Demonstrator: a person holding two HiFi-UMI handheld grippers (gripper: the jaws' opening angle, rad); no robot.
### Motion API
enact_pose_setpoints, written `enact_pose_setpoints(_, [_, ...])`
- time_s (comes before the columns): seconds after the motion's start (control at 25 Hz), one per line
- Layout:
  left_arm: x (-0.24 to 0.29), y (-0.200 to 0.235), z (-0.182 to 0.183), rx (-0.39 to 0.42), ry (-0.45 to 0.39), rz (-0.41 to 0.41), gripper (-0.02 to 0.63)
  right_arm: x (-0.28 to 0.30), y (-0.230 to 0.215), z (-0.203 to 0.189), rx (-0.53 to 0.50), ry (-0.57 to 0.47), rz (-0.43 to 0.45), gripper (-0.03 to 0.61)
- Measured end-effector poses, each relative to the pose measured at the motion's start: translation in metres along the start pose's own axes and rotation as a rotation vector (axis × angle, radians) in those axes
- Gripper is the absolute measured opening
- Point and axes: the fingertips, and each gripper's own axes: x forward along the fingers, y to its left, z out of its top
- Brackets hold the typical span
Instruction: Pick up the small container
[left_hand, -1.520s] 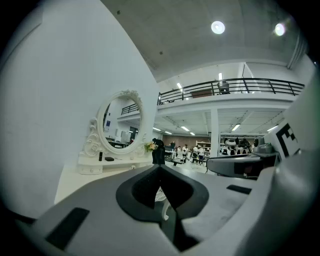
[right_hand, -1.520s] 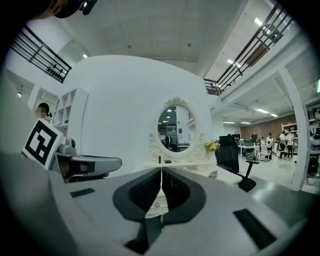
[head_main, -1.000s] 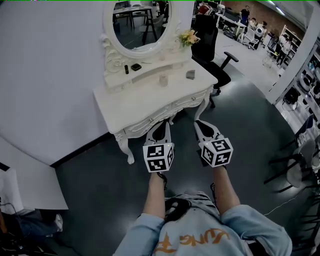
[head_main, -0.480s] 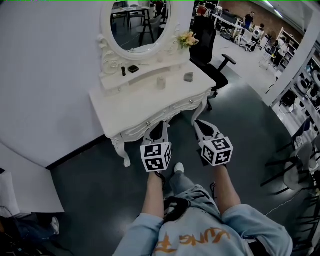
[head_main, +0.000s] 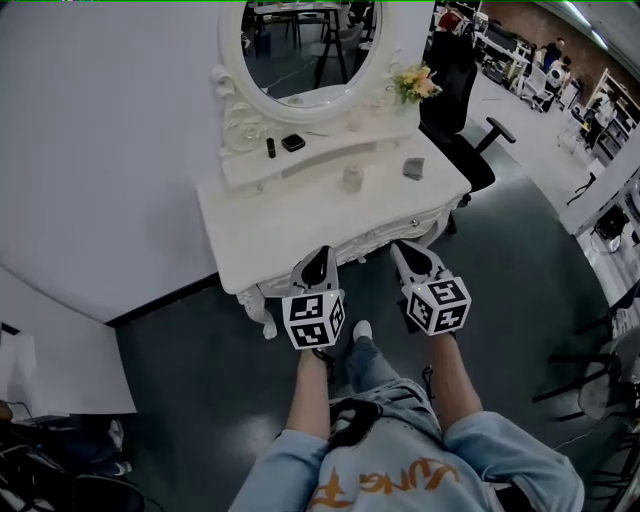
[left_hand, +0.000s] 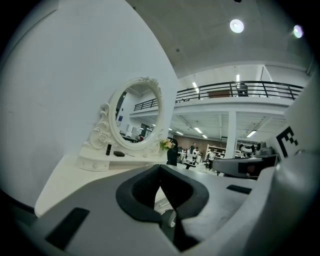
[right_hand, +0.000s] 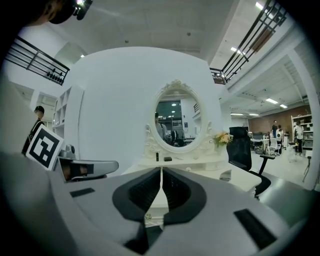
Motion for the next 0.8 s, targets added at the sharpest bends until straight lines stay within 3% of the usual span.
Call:
enact_pose_setpoints(0.4, [0.125,0.015,-0.045,-0.039,0.122,0.05,0.021,0.097,-0.095,-0.036,0.087,0.089,0.02,0.031])
enact_pose_setpoints(0.8, [0.241,0.041,-0.038,-0.005,0.192,0.134,0.021,0.21,-0.171,-0.027,0.141,0.092,0.108,0.031])
